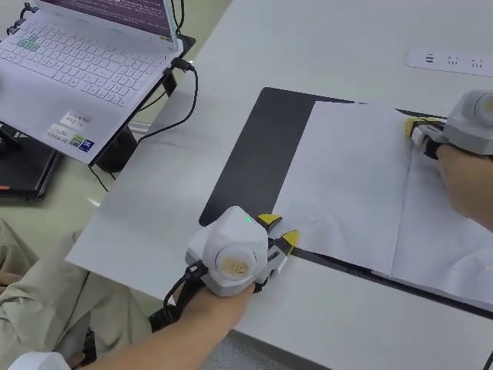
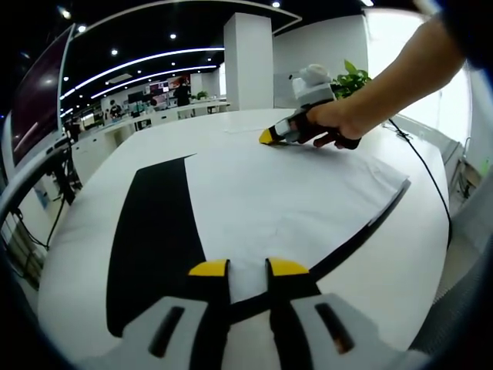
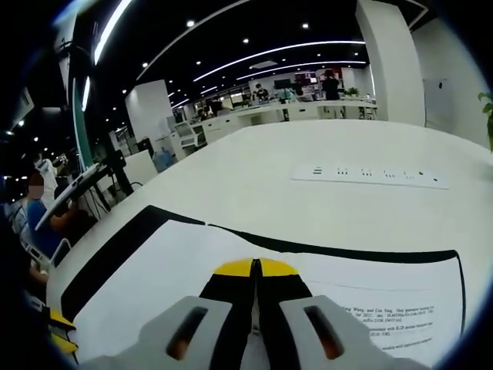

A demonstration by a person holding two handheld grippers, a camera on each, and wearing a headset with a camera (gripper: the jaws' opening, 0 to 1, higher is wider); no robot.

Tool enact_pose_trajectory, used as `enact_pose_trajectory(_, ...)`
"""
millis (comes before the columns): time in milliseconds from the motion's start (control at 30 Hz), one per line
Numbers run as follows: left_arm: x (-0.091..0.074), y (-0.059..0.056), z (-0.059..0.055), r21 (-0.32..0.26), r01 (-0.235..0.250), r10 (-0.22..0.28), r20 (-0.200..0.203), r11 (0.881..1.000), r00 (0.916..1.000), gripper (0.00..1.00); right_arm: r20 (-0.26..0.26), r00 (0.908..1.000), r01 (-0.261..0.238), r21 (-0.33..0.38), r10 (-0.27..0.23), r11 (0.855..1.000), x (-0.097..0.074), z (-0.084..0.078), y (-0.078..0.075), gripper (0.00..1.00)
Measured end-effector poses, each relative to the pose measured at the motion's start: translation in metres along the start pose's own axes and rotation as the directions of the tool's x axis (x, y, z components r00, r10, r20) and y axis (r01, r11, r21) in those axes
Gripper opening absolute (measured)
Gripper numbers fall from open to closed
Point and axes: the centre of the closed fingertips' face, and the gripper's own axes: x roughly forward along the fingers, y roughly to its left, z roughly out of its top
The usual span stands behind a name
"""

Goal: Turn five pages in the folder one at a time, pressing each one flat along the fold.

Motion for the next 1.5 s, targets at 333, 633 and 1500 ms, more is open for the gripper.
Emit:
enact_pose_trajectory(333, 0.000, 0.000, 0.000, 0.003, 0.001, -0.001, 0.004, 1.000, 1.0000, 0.17, 0.004, 0.9999, -0.011, 0.013, 0.011, 1.000, -0.011, -0.010, 0.009, 0.00)
enact_pose_trajectory(633, 0.000, 0.001, 0.000, -0.003, 0.000, 0.000, 0.004, 1.000, 1.0000, 0.17, -0.003, 0.9998, -0.021, 0.034, 0.021, 0.999, -0.025, -0.019, 0.019, 0.00)
enact_pose_trajectory(1500, 0.001, 0.003, -0.003, 0.005, 0.004, -0.004, -0.002, 1.000, 1.0000, 0.17, -0.010, 0.9982, -0.058, 0.070, 0.059, 0.996, -0.076, -0.032, 0.050, 0.00)
